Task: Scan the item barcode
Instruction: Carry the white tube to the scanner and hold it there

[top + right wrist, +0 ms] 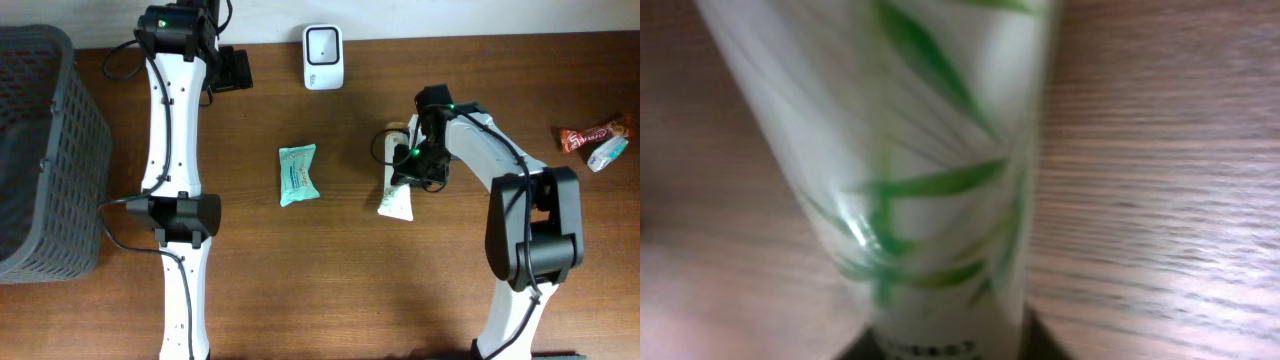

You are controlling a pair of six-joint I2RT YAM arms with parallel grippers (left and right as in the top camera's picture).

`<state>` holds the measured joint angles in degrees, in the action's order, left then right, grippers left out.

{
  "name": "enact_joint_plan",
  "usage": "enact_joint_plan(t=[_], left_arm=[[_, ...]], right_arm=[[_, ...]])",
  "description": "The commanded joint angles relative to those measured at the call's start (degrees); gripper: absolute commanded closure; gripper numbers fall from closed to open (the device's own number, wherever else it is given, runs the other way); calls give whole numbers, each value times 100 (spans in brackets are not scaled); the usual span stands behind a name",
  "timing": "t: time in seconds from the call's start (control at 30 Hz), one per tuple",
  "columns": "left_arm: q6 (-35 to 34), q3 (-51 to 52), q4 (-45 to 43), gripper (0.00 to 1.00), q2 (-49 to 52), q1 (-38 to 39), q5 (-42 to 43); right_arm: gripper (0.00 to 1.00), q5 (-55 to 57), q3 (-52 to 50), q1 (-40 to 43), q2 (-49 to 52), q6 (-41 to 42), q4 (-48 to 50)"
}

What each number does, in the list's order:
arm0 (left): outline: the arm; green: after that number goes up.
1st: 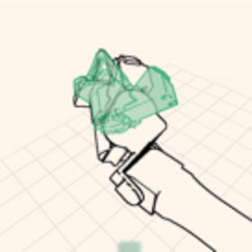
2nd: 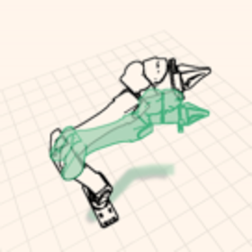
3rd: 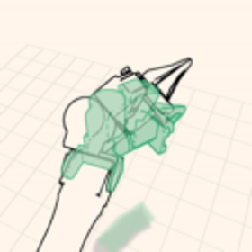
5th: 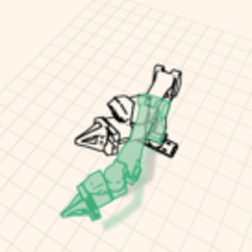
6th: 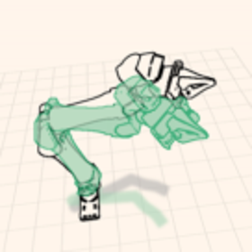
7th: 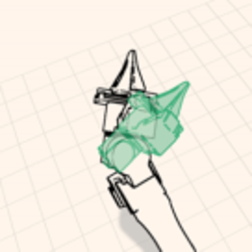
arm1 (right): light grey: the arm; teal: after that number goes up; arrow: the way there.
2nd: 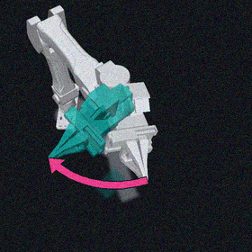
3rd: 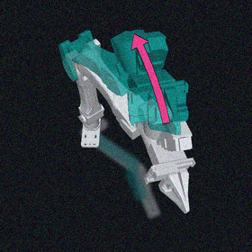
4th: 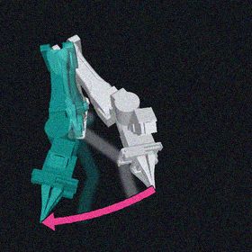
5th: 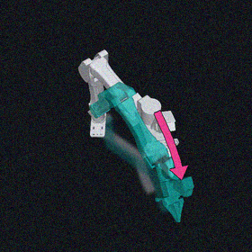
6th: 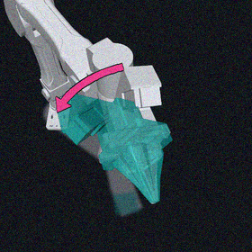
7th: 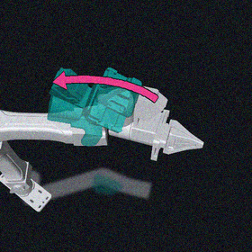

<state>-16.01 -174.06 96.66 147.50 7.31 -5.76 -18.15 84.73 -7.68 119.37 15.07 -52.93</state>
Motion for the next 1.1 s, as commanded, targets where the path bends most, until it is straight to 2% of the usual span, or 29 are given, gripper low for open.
enact_joint_plan(t=[0.0, 0.17, 0.27, 0.33, 0.5, 0.53, 0.63, 0.87, 1.07], left_arm=[[48, -9, 7, 1, 57, -35, 39], [50, -9, 7, 1, 57, -35, 39], [50, -9, 7, 1, 57, -35, 39], [50, -9, 7, 1, 57, -35, 42], [50, -9, 7, 1, 57, -35, 42], [50, -9, 7, 1, 57, -35, 39], [50, -9, 7, 1, 59, -35, 42], [50, -9, 7, 1, 57, -35, 42], [50, -9, 7, 1, 57, -35, 42]], right_arm=[[96, 76, 262, -33, 26, -24, -282], [96, 111, 1528, -55, 26, -33, -1049], [96, 378, 2420, -201, 26, -28, -1049], [96, 356, 2712, -398, 26, -26, -306], [95, 391, 2645, -861, 39, -26, 1917], [95, 533, 2610, -997, 81, -26, 2555], [95, 1113, 2608, -1220, 278, 33, 3477], [96, 1285, 2608, -1357, 1143, 61, 4750], [96, 1290, 2608, -1307, 1377, 59, 4850]])
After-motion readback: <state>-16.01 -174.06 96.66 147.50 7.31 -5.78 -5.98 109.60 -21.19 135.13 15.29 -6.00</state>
